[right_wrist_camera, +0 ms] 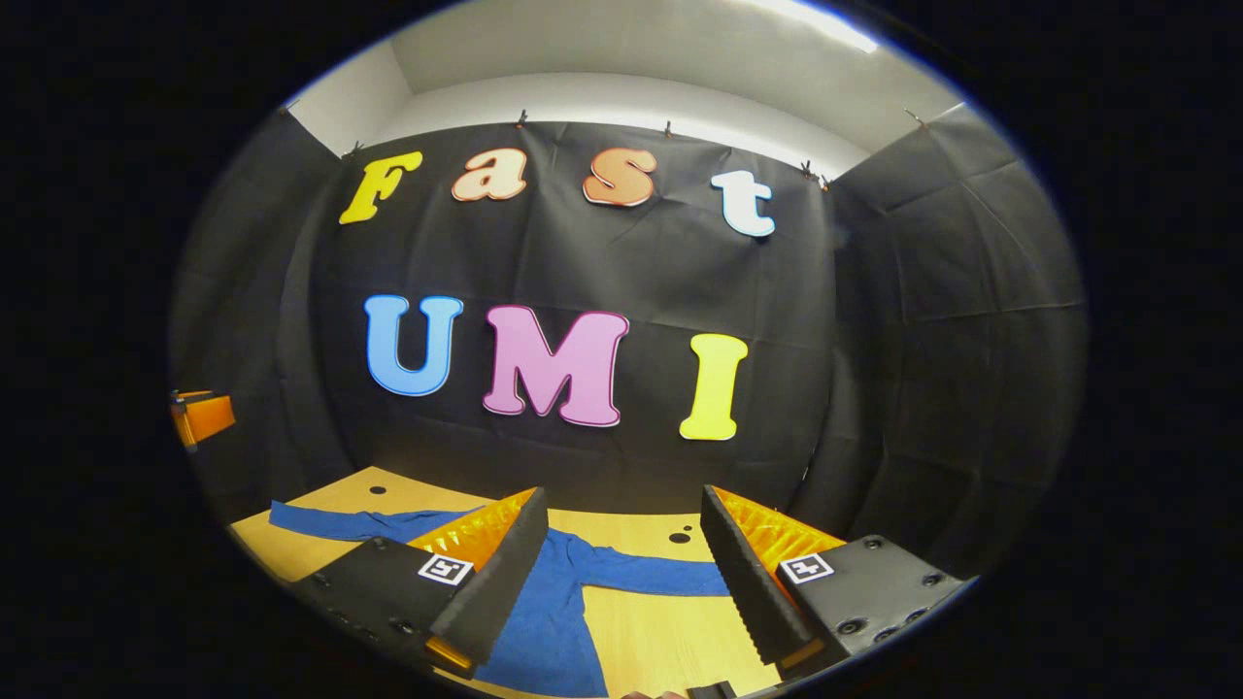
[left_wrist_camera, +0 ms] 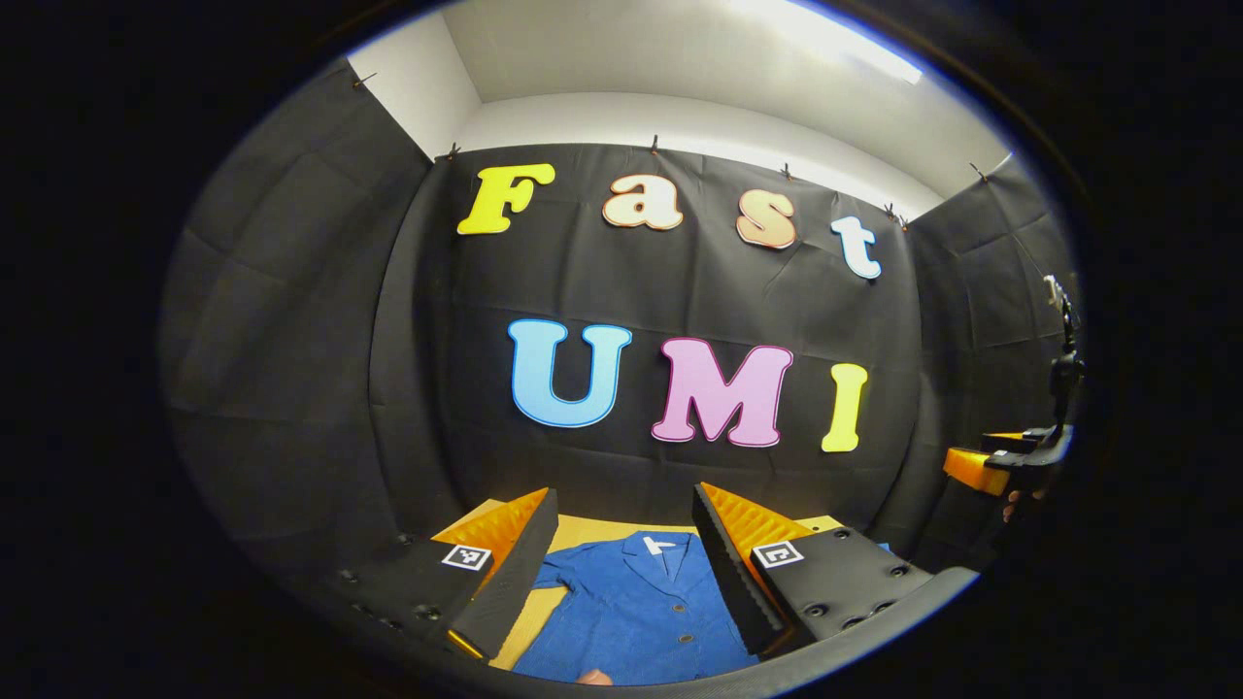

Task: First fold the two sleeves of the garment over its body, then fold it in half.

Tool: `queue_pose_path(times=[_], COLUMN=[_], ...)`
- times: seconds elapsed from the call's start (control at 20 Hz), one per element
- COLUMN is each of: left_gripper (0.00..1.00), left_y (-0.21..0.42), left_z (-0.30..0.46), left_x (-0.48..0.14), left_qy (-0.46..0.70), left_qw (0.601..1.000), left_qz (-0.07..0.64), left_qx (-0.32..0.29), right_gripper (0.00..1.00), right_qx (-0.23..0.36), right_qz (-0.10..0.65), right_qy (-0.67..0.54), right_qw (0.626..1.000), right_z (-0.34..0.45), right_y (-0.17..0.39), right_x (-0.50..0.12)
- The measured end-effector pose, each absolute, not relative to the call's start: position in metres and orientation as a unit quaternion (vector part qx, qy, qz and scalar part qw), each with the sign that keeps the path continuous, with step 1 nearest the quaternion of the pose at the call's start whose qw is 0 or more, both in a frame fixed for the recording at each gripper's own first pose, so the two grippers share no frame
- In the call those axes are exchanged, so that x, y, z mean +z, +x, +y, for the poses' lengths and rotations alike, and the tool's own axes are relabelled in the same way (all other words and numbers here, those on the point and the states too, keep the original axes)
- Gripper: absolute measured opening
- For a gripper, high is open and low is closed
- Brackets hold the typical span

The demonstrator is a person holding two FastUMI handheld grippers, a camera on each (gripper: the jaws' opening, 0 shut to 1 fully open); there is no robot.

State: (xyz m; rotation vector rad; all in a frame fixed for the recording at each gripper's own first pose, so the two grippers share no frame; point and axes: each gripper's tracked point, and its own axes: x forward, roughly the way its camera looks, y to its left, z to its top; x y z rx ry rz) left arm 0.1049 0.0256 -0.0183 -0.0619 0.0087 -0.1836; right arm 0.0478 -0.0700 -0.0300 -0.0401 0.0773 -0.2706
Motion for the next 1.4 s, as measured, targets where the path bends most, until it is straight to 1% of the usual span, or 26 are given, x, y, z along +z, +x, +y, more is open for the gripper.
queue_pose_path(times=[0.05, 0.2, 0.3, 0.35, 0.4, 0.45, 0.65, 0.7, 0.75, 0.95, 1.05, 1.15, 1.3, 1.35, 1.4], left_gripper=[0.8, 0.8, 0.8, 0.8, 0.8, 0.8, 0.8, 0.8, 0.8, 0.8, 0.8, 0.81, 0.8, 0.8, 0.8], left_y=[0.109, 0.122, 0.136, 0.145, 0.151, 0.156, 0.179, 0.184, 0.188, 0.197, 0.198, 0.199, 0.202, 0.203, 0.203], left_z=[0.024, 0.015, 0.008, 0.004, -0.001, -0.005, -0.019, -0.023, -0.027, -0.042, -0.041, -0.041, -0.04, -0.038, -0.037], left_x=[-0.021, -0.03, -0.032, -0.034, -0.04, -0.043, -0.045, -0.047, -0.05, -0.061, -0.068, -0.069, -0.064, -0.063, -0.065], left_qy=[-0.034, -0.031, -0.024, -0.021, -0.021, -0.023, -0.027, -0.031, -0.032, -0.018, 0.0, 0.013, 0.013, 0.013, 0.013], left_qw=[0.995, 0.995, 0.996, 0.996, 0.997, 0.997, 0.998, 0.998, 0.998, 0.999, 0.999, 0.998, 0.999, 0.999, 0.999], left_qz=[0.008, 0.017, 0.013, 0.016, 0.021, 0.025, 0.024, 0.026, 0.03, 0.039, 0.051, 0.056, 0.051, 0.05, 0.051], left_qx=[-0.095, -0.097, -0.09, -0.084, -0.077, -0.072, -0.05, -0.044, -0.038, -0.026, -0.015, -0.005, 0.001, 0.004, 0.007], right_gripper=[0.99, 0.99, 0.99, 0.99, 0.96, 0.99, 0.99, 0.94, 1.0, 1.0, 1.0, 1.0, 1.0, 0.98, 1.0], right_qx=[-0.144, -0.163, -0.176, -0.191, -0.208, -0.211, -0.227, -0.227, -0.233, -0.247, -0.262, -0.27, -0.282, -0.285, -0.286], right_qz=[0.05, 0.078, 0.104, 0.128, 0.172, 0.209, 0.294, 0.311, 0.325, 0.372, 0.395, 0.403, 0.429, 0.442, 0.454], right_qy=[-0.017, -0.008, -0.023, -0.04, -0.046, -0.036, 0.006, 0.02, 0.029, 0.067, 0.071, 0.077, 0.1, 0.111, 0.122], right_qw=[0.988, 0.984, 0.979, 0.972, 0.962, 0.954, 0.928, 0.923, 0.916, 0.892, 0.877, 0.871, 0.853, 0.843, 0.835], right_z=[-0.086, -0.135, -0.179, -0.207, -0.234, -0.249, -0.305, -0.312, -0.322, -0.35, -0.362, -0.363, -0.369, -0.366, -0.365], right_y=[0.055, 0.085, 0.108, 0.118, 0.119, 0.117, 0.143, 0.149, 0.155, 0.178, 0.181, 0.186, 0.184, 0.18, 0.177], right_x=[-0.038, -0.065, -0.101, -0.129, -0.16, -0.191, -0.305, -0.324, -0.339, -0.393, -0.416, -0.434, -0.457, -0.466, -0.476])
